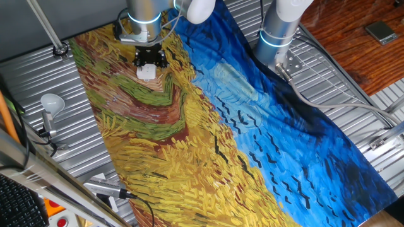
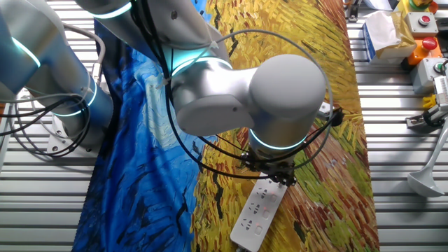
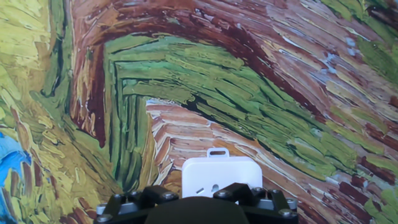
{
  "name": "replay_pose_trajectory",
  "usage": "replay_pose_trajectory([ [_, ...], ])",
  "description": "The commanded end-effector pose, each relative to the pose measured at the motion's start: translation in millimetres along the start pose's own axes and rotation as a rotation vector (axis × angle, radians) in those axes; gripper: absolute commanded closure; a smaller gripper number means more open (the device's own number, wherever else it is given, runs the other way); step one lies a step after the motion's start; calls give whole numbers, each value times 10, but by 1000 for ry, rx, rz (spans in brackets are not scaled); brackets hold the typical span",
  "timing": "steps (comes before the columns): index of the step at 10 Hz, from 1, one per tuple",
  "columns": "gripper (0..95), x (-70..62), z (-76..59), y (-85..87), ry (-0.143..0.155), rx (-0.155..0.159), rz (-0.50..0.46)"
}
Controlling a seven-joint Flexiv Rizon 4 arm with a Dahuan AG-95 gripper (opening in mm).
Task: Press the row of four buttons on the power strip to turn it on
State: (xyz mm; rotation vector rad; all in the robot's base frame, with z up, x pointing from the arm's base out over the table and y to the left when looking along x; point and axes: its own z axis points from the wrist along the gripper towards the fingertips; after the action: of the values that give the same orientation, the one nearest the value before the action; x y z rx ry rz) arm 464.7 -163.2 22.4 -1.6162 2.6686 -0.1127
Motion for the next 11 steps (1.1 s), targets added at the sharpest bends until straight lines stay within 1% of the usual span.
replay_pose_trajectory([
  [1, 190, 1, 17, -2, 0, 2, -1],
  [3, 190, 2, 29, -3, 0, 4, 0],
  [5, 190, 8, 100, -10, -4, 11, -2],
  [8, 190, 10, 123, -10, 3, 18, 0],
  [9, 190, 12, 151, -11, 3, 18, 7],
  [11, 190, 15, 221, -14, -9, 21, 7],
])
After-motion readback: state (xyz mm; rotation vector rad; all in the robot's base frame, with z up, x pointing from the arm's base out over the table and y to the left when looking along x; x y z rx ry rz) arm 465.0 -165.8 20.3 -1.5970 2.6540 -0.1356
